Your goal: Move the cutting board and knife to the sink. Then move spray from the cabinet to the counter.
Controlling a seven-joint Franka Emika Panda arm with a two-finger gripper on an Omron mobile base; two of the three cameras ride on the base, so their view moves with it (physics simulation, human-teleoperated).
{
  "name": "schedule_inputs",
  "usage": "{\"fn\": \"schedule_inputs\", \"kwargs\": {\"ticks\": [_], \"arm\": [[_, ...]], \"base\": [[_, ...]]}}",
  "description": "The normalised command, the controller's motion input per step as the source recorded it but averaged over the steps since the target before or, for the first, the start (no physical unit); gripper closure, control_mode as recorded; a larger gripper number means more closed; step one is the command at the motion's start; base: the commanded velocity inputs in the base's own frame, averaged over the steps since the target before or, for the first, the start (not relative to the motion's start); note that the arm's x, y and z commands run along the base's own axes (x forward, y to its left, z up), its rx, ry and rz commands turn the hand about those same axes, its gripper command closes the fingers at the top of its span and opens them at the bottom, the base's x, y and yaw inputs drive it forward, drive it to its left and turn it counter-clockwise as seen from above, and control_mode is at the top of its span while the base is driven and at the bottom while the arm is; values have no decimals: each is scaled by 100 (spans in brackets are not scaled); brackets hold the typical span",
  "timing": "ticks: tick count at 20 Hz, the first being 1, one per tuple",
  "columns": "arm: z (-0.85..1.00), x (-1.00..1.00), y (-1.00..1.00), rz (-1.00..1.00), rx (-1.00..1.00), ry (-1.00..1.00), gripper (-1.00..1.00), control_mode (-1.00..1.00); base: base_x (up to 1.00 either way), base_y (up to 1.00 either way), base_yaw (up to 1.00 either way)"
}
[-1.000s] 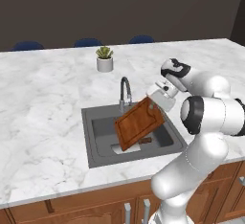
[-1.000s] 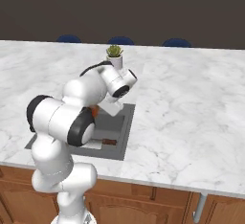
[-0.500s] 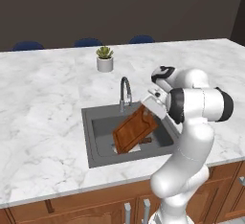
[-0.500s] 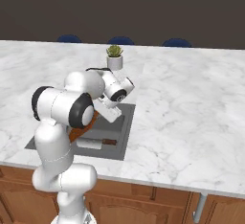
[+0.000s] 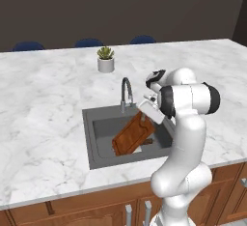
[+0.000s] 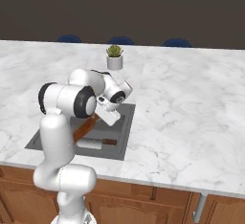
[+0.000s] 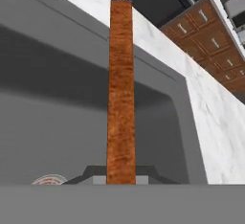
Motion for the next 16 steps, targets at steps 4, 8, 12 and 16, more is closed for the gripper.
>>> {"fn": "schedule_inputs", "kwargs": {"ticks": [4, 8, 12, 16], "arm": [[-34, 23, 0, 4, 0, 0, 100, -100], [-36, 26, 0, 4, 0, 0, 100, -100], [-39, 29, 0, 4, 0, 0, 100, -100], [-37, 31, -4, 5, 0, 0, 100, -100]], "base": [[0, 0, 0], [0, 0, 0], [0, 0, 0], [0, 0, 0]]}}
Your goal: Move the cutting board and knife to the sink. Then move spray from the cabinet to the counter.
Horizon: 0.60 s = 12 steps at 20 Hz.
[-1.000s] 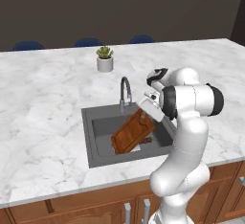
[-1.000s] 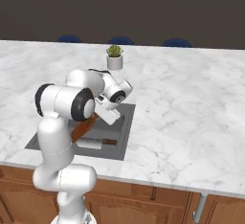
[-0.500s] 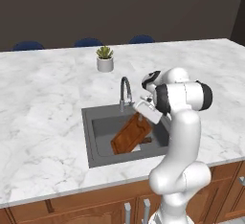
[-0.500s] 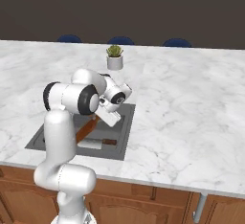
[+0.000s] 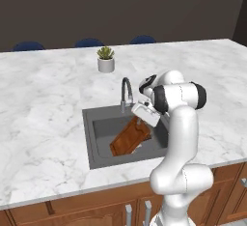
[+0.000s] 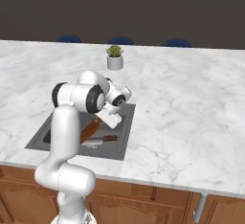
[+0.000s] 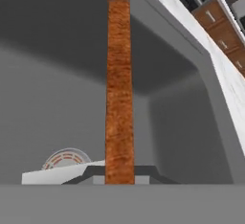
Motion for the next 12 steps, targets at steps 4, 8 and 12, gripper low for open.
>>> {"fn": "schedule_inputs", "kwargs": {"ticks": [4, 8, 12], "arm": [[-25, 22, -14, 4, 0, 0, 100, -100], [-22, 4, -27, 1, 0, 0, 100, -100], [-9, 0, -14, 0, 0, 0, 100, -100]], "base": [[0, 0, 0], [0, 0, 0], [0, 0, 0]]}}
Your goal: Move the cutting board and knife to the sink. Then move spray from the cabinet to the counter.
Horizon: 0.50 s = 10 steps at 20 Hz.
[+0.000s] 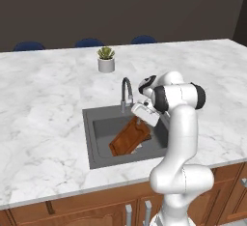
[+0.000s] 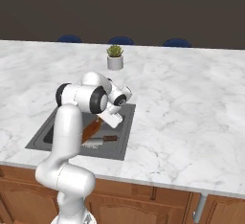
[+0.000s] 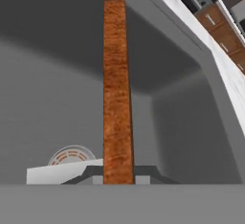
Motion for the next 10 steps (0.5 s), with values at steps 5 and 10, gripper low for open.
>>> {"fn": "schedule_inputs", "kwargs": {"ticks": [5, 10], "arm": [[0, 0, 0, 0, 0, 0, -100, -100], [6, 0, 0, 2, 0, -11, -100, -100]], "base": [[0, 0, 0], [0, 0, 0]]}}
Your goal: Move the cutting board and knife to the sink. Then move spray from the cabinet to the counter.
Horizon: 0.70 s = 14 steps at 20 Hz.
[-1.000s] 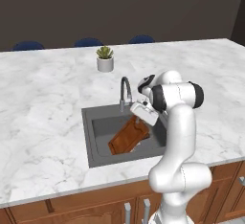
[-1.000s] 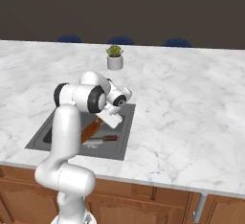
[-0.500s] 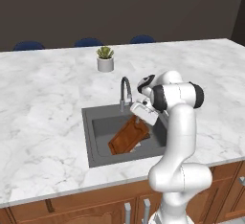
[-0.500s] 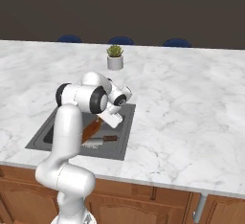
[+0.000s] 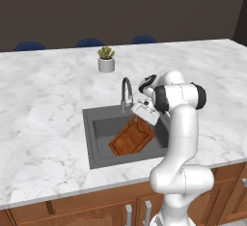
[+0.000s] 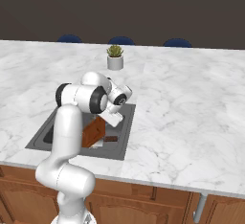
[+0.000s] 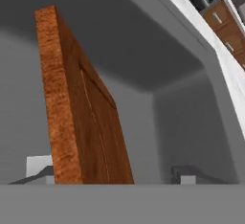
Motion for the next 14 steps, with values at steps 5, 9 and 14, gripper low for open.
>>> {"fn": "schedule_inputs", "kwargs": {"ticks": [5, 9, 14], "arm": [[37, -9, -4, 1, -12, -29, -100, -100], [33, -30, -9, 0, -24, -29, -100, -100], [39, -38, -7, 0, -27, -26, -100, -100]], "base": [[0, 0, 0], [0, 0, 0], [0, 0, 0]]}}
